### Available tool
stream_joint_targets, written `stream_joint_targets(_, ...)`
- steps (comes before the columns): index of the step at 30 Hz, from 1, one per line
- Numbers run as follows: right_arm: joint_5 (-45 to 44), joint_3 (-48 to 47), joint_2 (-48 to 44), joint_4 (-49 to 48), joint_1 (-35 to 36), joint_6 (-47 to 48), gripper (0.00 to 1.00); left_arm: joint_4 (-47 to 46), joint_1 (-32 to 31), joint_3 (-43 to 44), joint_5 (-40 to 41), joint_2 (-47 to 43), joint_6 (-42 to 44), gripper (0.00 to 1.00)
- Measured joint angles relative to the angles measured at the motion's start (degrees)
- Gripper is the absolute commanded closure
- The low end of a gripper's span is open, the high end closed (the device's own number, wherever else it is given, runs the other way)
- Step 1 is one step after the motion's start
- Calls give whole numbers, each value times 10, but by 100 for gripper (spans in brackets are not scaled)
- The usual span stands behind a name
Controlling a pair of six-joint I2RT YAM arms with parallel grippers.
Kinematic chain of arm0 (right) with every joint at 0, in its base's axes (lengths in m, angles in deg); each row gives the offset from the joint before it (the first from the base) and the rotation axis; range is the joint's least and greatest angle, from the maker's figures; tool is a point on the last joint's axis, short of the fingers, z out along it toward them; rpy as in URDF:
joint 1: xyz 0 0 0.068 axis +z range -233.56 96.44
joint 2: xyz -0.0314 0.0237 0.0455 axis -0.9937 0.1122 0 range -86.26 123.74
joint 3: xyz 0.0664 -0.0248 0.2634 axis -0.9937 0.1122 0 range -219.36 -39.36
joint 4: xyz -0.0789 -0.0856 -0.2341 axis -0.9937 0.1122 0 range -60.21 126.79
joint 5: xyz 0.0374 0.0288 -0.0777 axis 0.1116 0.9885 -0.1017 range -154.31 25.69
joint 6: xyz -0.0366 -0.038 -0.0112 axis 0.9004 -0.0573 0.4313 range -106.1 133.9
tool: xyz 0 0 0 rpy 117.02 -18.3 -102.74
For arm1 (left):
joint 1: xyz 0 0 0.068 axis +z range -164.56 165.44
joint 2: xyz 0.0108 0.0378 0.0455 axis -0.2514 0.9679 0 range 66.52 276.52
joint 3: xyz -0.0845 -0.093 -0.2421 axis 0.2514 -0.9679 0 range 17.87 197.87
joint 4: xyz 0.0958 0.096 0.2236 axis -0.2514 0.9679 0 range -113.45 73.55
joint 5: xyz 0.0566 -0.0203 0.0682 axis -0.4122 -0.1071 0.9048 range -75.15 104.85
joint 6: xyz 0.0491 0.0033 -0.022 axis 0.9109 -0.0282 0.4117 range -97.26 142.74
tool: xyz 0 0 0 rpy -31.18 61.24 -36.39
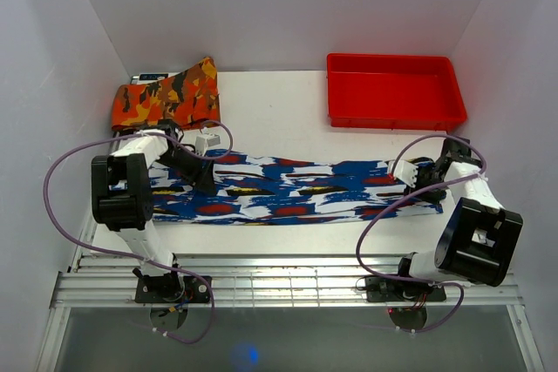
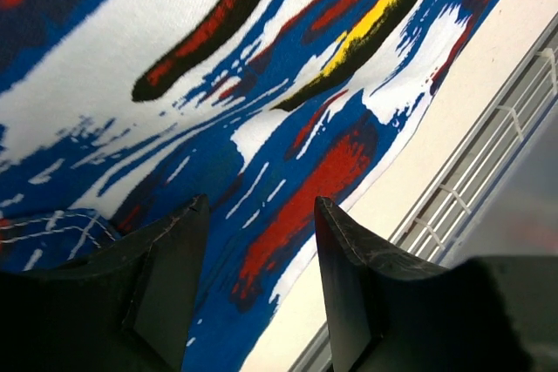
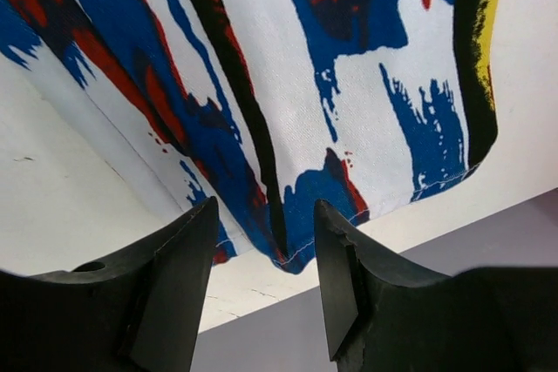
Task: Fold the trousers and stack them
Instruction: Fold the trousers
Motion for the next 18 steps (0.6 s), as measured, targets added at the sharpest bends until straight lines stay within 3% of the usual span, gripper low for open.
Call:
stream_joint_targets(9, -27, 54, 11, -99, -2, 71, 51, 0, 0, -8, 15, 6, -46, 37)
stream_joint_targets(11, -27, 54, 18, -114, -2, 78, 58, 2, 0, -5, 19, 12, -52, 37)
stream_joint_targets(15, -25, 56, 22, -138, -2, 87, 83, 5, 0, 5, 29, 17, -62, 38)
stream_joint_targets(18, -20, 56, 21, -146, -2, 88, 89, 8, 0, 17, 33, 17, -68, 39)
